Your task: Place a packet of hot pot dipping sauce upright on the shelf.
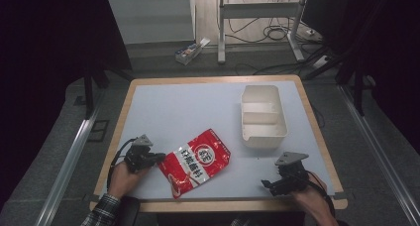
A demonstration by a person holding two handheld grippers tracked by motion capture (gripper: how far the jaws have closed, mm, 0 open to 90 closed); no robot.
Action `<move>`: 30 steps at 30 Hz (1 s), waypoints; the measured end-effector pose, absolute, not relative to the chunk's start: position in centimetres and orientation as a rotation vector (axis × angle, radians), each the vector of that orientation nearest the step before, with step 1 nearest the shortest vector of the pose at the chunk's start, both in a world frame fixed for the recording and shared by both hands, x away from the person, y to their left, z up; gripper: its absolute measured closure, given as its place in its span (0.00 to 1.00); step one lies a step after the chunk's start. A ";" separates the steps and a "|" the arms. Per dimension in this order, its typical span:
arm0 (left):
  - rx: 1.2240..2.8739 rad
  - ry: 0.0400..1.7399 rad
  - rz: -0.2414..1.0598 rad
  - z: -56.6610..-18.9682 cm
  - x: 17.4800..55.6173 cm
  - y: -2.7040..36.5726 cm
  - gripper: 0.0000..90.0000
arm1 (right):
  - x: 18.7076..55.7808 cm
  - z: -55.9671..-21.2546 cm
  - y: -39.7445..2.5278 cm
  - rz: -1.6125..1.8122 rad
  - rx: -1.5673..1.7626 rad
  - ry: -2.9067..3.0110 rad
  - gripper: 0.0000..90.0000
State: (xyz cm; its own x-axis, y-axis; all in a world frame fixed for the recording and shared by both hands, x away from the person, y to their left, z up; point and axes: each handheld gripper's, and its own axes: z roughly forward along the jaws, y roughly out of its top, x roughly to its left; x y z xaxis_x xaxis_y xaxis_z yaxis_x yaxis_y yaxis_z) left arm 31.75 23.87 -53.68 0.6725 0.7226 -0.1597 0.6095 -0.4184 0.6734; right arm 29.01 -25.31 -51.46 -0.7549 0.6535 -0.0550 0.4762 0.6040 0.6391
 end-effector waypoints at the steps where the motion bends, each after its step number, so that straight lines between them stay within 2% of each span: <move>1: 2.142 1.031 0.207 -53.6 31.7 23.9 0.94 | 29.0 -51.4 -25.3 0.899 0.927 2.551 0.04; 5: 2.078 1.029 0.276 -52.9 31.3 24.2 0.76 | 29.0 -51.1 -25.0 0.911 0.915 2.551 0.03; 8: 2.033 1.010 0.312 -52.4 30.9 24.4 0.58 | 29.0 -51.0 -24.7 0.923 0.906 2.555 0.02; 9: 2.022 1.006 0.322 -52.3 30.7 24.4 0.58 | 29.0 -51.0 -24.7 0.923 0.906 2.555 0.02; 11: 2.014 0.992 0.342 -52.3 30.3 24.3 0.42 | 29.2 -51.0 -24.3 0.945 0.902 2.562 0.02; 13: 2.012 0.989 0.340 -52.3 30.1 24.3 0.34 | 29.2 -51.0 -24.2 0.953 0.903 2.567 0.01; 14: 2.010 0.982 0.338 -52.3 30.0 24.3 0.34 | 29.3 -51.1 -24.0 0.963 0.905 2.569 0.01; 15: 2.011 0.975 0.337 -52.3 29.8 24.2 0.27 | 29.4 -51.1 -23.7 0.978 0.898 2.577 0.01; 16: 2.013 0.971 0.343 -52.3 29.7 24.2 0.27 | 29.4 -51.1 -23.7 0.978 0.898 2.577 0.01; 17: 2.018 0.968 0.354 -52.2 29.5 24.1 0.21 | 29.5 -51.1 -23.3 0.996 0.896 2.582 0.01; 25: 2.055 0.921 0.404 -52.1 28.3 23.8 0.11 | 30.0 -51.2 -21.3 1.045 0.859 2.617 0.01; 30: 2.066 0.913 0.425 -52.1 27.9 23.8 0.09 | 30.2 -51.4 -20.2 1.057 0.838 2.638 0.01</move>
